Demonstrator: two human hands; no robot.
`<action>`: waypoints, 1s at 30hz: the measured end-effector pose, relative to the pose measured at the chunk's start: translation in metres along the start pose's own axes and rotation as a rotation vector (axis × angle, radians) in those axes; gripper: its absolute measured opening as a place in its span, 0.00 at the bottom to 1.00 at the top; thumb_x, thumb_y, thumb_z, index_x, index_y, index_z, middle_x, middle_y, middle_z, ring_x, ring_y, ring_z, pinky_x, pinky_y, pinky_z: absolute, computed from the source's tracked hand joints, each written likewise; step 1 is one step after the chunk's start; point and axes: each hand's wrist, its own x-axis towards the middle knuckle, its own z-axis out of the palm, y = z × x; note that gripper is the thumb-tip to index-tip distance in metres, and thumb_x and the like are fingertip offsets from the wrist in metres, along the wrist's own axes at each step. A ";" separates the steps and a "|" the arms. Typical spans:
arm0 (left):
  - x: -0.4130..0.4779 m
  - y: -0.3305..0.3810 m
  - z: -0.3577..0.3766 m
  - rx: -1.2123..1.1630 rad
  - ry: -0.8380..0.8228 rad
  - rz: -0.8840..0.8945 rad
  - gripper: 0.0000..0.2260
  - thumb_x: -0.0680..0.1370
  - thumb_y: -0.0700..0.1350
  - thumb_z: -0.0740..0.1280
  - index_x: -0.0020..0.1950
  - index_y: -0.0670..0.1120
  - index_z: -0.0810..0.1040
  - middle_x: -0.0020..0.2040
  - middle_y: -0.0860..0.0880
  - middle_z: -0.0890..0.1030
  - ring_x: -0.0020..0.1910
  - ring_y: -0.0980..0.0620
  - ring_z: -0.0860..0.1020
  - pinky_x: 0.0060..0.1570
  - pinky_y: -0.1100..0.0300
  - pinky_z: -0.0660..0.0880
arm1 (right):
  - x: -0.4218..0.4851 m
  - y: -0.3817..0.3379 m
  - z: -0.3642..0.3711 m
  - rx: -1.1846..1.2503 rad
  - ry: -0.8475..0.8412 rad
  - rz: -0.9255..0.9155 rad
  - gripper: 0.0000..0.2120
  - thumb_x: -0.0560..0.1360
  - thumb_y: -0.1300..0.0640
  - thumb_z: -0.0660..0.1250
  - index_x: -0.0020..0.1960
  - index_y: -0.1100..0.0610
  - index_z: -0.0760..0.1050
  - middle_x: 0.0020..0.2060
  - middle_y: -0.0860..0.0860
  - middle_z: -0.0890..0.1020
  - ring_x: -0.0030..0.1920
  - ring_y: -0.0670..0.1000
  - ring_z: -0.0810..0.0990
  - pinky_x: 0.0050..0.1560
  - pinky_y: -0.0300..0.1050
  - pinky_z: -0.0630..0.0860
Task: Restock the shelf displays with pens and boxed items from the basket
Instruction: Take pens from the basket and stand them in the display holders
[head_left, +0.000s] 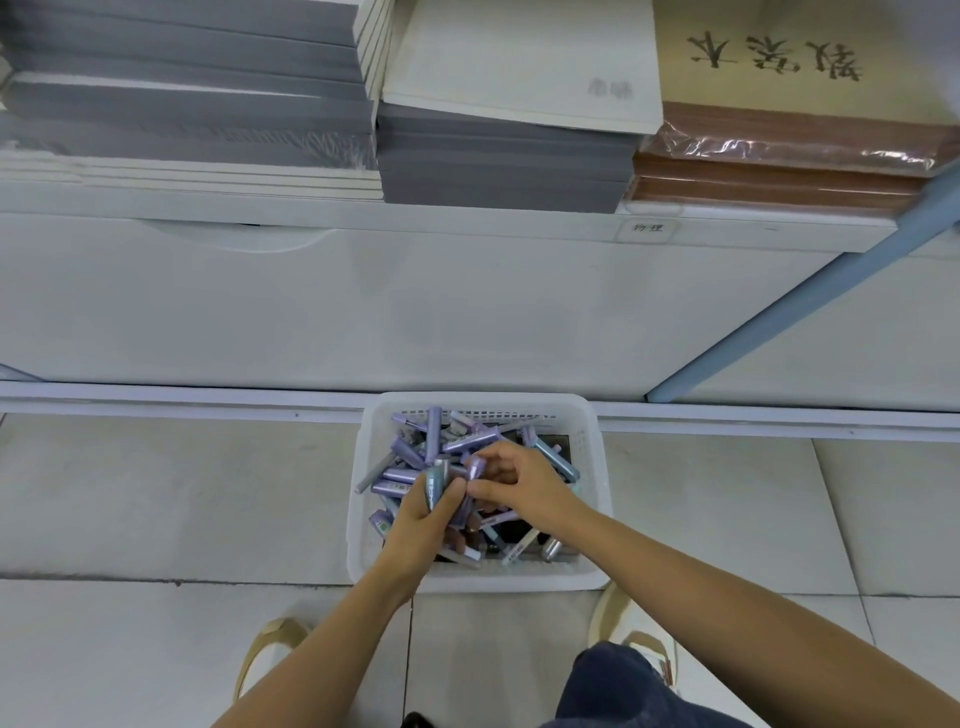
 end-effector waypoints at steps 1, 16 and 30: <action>0.000 0.000 -0.003 -0.009 -0.041 -0.007 0.13 0.79 0.50 0.63 0.56 0.41 0.76 0.37 0.43 0.80 0.34 0.49 0.79 0.30 0.59 0.75 | 0.002 0.000 -0.001 -0.004 -0.039 0.008 0.12 0.73 0.61 0.73 0.56 0.59 0.79 0.48 0.57 0.84 0.49 0.52 0.84 0.51 0.46 0.81; 0.007 -0.009 -0.017 -0.009 0.044 -0.143 0.03 0.78 0.36 0.66 0.46 0.36 0.75 0.33 0.38 0.78 0.29 0.49 0.78 0.31 0.57 0.77 | 0.038 0.016 -0.019 -0.776 0.057 0.007 0.26 0.71 0.54 0.73 0.65 0.58 0.69 0.59 0.53 0.72 0.58 0.52 0.71 0.59 0.47 0.70; 0.012 0.004 -0.007 -0.069 0.135 -0.153 0.08 0.76 0.39 0.70 0.52 0.36 0.78 0.42 0.41 0.85 0.41 0.44 0.83 0.43 0.55 0.81 | 0.022 -0.008 -0.038 -0.412 0.161 0.068 0.12 0.75 0.54 0.70 0.51 0.63 0.77 0.42 0.56 0.81 0.42 0.55 0.79 0.46 0.47 0.75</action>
